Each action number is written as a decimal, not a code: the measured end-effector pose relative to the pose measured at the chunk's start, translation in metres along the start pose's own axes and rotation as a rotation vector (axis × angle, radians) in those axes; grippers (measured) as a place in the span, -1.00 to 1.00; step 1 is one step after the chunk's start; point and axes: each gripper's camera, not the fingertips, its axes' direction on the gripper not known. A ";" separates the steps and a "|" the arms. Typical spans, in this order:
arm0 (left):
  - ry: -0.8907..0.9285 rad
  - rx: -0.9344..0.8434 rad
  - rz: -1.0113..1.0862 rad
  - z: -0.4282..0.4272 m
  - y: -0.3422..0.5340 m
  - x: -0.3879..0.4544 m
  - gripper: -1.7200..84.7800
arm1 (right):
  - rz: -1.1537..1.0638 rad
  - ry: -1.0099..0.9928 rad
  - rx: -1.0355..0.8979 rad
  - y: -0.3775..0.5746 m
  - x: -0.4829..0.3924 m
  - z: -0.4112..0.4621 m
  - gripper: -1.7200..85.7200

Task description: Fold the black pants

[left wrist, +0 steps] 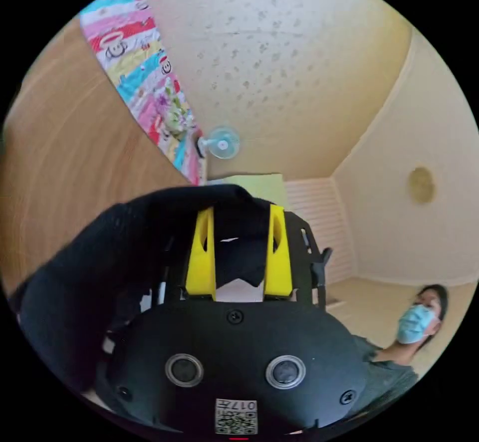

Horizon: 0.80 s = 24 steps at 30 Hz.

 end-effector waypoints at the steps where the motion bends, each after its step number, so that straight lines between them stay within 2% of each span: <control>1: -0.200 -0.010 0.022 0.002 -0.016 -0.003 -0.58 | 0.068 -0.015 -0.194 -0.007 0.044 0.057 -0.89; 2: -0.376 0.004 -0.001 0.002 -0.022 -0.012 -0.55 | 0.113 -0.042 -0.332 0.001 0.085 0.102 -0.87; 4: -0.502 0.009 -0.090 -0.001 -0.019 -0.036 -0.54 | 0.166 -0.106 -0.468 0.030 0.133 0.142 -0.88; 9: -0.525 0.023 -0.423 -0.028 0.038 -0.128 -0.58 | 0.378 -0.345 -0.618 0.135 0.235 0.162 -0.90; 11: -0.525 0.028 -0.597 -0.043 0.066 -0.172 -0.57 | 0.546 -0.449 -0.637 0.186 0.286 0.148 -0.92; 14: -0.504 -0.010 -0.785 -0.051 0.088 -0.219 -0.56 | 0.779 -0.599 -0.565 0.241 0.347 0.114 -0.94; 18: -0.394 0.050 -0.840 -0.060 0.096 -0.252 -0.57 | 1.029 -0.694 -0.438 0.284 0.406 0.056 -0.95; 20: -0.344 0.087 -0.892 -0.067 0.096 -0.268 -0.57 | 1.210 -0.762 -0.269 0.305 0.442 0.011 -0.95; 24: -0.291 0.168 -0.917 -0.078 0.088 -0.281 -0.62 | 1.368 -0.809 -0.031 0.315 0.480 -0.060 -0.95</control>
